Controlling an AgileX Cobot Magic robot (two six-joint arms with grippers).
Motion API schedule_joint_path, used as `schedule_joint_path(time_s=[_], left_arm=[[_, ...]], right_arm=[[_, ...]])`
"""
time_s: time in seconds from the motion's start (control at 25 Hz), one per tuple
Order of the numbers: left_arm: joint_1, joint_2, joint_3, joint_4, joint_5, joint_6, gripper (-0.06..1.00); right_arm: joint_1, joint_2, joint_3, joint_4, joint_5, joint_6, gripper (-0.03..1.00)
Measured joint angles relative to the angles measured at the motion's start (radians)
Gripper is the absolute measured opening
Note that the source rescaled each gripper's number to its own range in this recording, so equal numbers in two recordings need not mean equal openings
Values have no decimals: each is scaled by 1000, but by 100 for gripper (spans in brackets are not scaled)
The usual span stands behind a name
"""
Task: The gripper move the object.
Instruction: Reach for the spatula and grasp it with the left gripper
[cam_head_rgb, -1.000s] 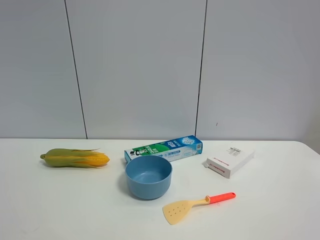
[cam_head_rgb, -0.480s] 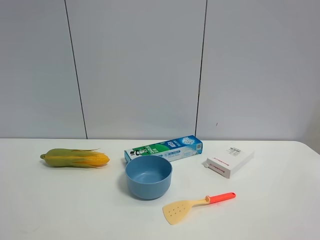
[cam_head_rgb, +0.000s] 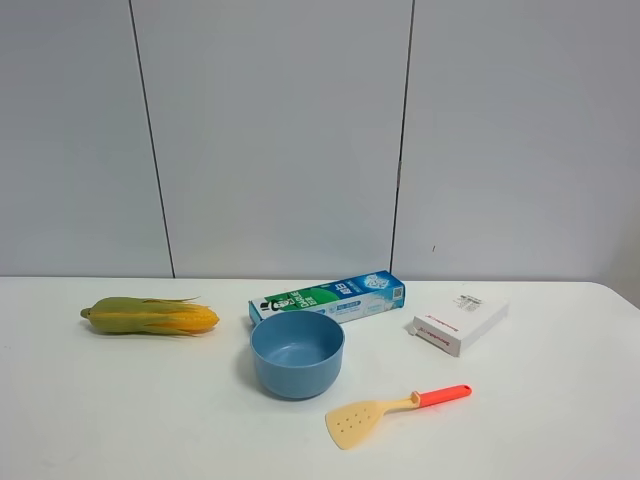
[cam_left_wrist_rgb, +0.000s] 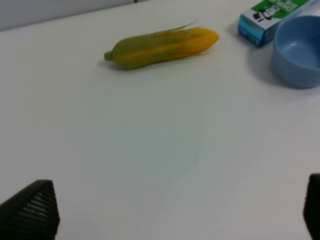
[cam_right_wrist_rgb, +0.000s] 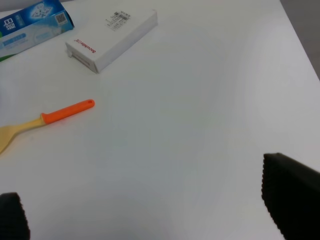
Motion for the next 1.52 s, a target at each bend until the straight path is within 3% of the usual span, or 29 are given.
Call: schedule_joint_path(time_s=[0.16,0.36,0.52,0.92,1.28,1.52], left_arm=[[0,170,-124,-36,0,86,100],[-3,377,-258,-74,0,111,100],[-61,523,-344,-72,-2,111,100],[-373,870,-544,-8,-126,114,100],[-698,1171,-712,179,-160,110,100],[-830,1305,-733,244,-215,101,100]], right_arm=[[0,0,0,0,0,0,100],[0,0,0,0,0,0,100],[0,0,0,0,0,0,100],[0,0,0,0,0,0,100],[0,0,0,0,0,0,100],[0,0,0,0,0,0,100]])
